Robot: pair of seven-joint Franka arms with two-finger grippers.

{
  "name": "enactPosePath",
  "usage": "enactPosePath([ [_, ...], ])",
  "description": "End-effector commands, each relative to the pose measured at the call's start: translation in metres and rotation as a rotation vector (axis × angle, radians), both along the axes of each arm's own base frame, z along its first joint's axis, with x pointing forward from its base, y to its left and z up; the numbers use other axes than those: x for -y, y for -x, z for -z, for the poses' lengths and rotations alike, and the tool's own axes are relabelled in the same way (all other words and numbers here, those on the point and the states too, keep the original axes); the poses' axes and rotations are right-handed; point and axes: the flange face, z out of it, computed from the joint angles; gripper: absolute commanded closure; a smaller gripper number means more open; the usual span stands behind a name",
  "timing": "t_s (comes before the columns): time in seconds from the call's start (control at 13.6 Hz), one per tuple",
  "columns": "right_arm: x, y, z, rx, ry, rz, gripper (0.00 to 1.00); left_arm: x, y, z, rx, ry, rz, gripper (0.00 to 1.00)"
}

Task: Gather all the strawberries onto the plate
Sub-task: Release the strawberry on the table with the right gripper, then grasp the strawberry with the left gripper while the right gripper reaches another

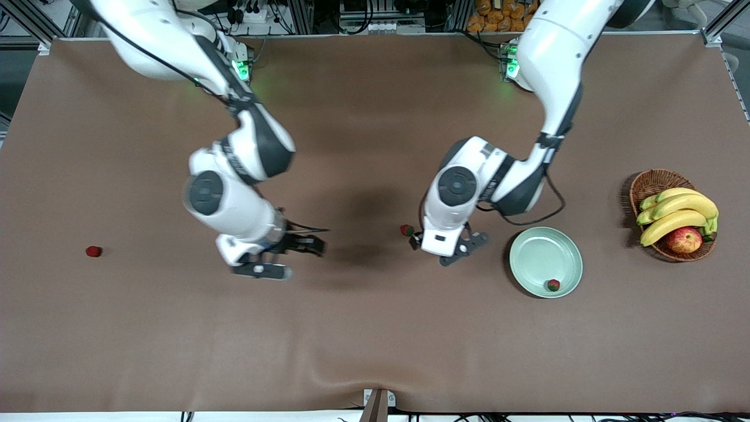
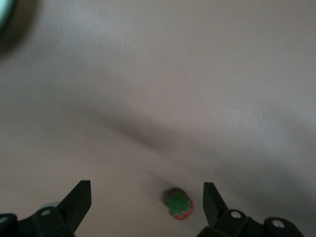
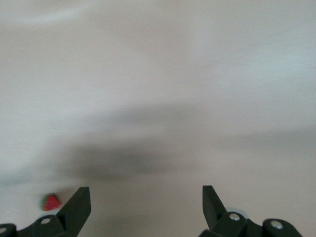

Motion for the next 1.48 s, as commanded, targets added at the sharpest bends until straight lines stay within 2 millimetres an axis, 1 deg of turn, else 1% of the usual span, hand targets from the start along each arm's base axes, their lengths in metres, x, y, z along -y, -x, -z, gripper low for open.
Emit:
enactPosePath([
  [0.0,0.101,0.024,-0.005,-0.016,0.074,0.002,0.00,0.018,0.011,0.020,-0.009,0.007,-0.095,0.00],
  [0.07,0.133,0.025,-0.004,-0.020,0.086,-0.002,0.00,0.022,0.013,0.028,-0.002,0.005,-0.152,0.00],
  [0.22,0.198,0.022,0.007,-0.037,0.124,0.022,0.00,0.028,0.014,0.044,0.019,0.035,-0.231,0.00],
  [0.37,0.248,0.019,0.012,-0.054,0.154,0.024,0.00,0.040,0.026,0.067,-0.001,0.020,-0.234,0.00],
  [0.44,0.267,0.019,0.012,-0.053,0.170,0.019,0.00,0.040,0.027,0.072,-0.002,0.022,-0.240,0.00],
  [0.52,0.295,0.019,0.013,-0.051,0.199,0.001,0.00,0.039,0.026,0.074,0.002,0.027,-0.249,0.00],
  [0.66,0.363,0.020,0.022,-0.050,0.220,-0.060,0.00,0.041,0.027,0.074,0.000,0.031,-0.252,0.00],
  [0.74,0.393,0.019,0.026,-0.042,0.217,-0.100,0.00,0.042,0.028,0.074,-0.001,0.032,-0.254,0.10],
  [0.89,0.451,0.011,0.039,-0.027,0.215,-0.185,0.00,0.042,0.028,0.075,-0.003,0.032,-0.255,0.39],
  [0.96,0.473,0.006,0.047,-0.019,0.217,-0.232,0.00,0.042,0.028,0.074,-0.002,0.033,-0.254,0.55],
  [1.03,0.489,-0.003,0.054,-0.009,0.223,-0.277,0.00,0.043,0.028,0.074,-0.003,0.036,-0.254,0.70],
  [1.11,0.507,-0.005,0.069,-0.013,0.220,-0.313,0.00,0.043,0.028,0.074,-0.002,0.035,-0.251,0.82],
  [1.18,0.525,-0.005,0.089,-0.021,0.208,-0.345,0.00,0.043,0.028,0.073,-0.001,0.036,-0.245,0.90],
  [1.25,0.537,-0.008,0.102,-0.009,0.205,-0.372,0.00,0.042,0.026,0.071,0.003,0.037,-0.238,0.95],
  [1.33,0.543,-0.010,0.110,0.008,0.208,-0.400,0.00,0.041,0.024,0.067,0.010,0.037,-0.232,1.00],
  [1.4,0.547,-0.010,0.115,0.027,0.213,-0.418,0.00,0.037,0.019,0.059,0.020,0.042,-0.240,1.00],
])
